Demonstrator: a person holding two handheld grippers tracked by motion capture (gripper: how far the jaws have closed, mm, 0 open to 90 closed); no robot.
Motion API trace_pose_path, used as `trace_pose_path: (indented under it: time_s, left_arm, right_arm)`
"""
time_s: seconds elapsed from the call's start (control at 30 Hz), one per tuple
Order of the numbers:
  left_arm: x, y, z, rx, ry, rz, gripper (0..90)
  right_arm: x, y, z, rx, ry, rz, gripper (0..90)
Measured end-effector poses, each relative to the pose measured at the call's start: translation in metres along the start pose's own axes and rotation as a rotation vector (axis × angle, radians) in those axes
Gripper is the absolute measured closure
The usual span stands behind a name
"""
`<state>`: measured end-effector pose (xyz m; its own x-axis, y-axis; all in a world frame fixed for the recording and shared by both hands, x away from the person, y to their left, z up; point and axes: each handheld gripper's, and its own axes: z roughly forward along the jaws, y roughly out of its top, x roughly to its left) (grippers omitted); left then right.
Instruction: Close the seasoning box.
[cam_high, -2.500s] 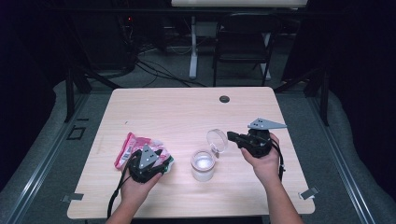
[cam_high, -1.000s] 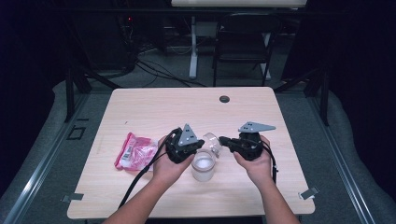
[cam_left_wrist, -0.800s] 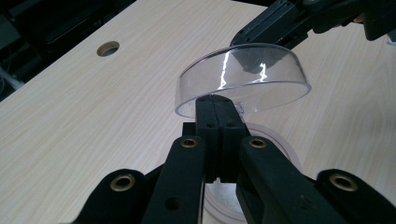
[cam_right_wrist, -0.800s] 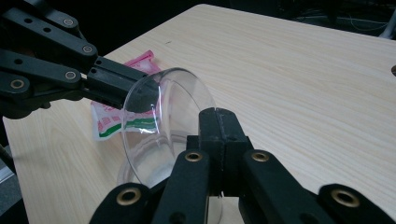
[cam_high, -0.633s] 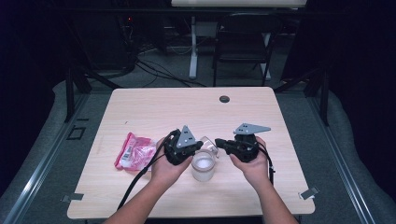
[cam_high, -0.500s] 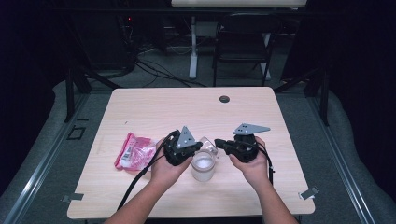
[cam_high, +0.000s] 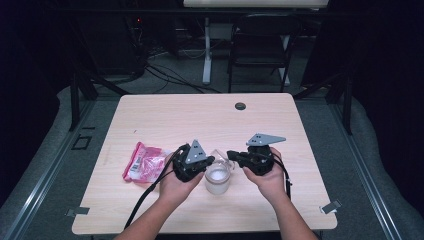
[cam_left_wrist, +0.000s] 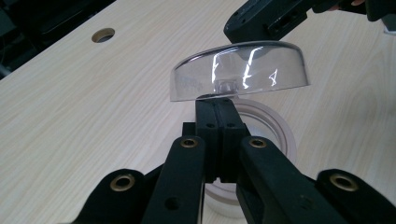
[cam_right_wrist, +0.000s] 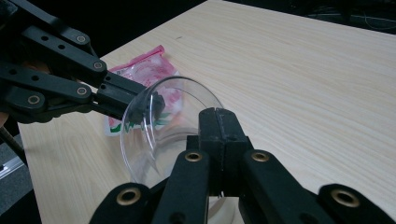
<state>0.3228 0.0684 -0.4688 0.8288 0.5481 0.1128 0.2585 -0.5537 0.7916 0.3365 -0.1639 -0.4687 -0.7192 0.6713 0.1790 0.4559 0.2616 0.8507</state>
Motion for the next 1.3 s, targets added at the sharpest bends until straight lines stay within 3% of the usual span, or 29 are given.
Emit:
trace_pose_path:
  time_s: [0.6, 1.3]
  left_arm:
    - [-0.001, -0.03, 0.0, 0.02, -0.003, -0.052, 90.0]
    - [-0.002, -0.046, 0.0, 0.056, 0.0, -0.048, 90.0]
  right_arm:
    - [0.011, -0.004, 0.012, 0.035, 0.032, -0.035, 90.0]
    - [0.015, -0.007, 0.02, 0.064, 0.053, -0.055, 90.0]
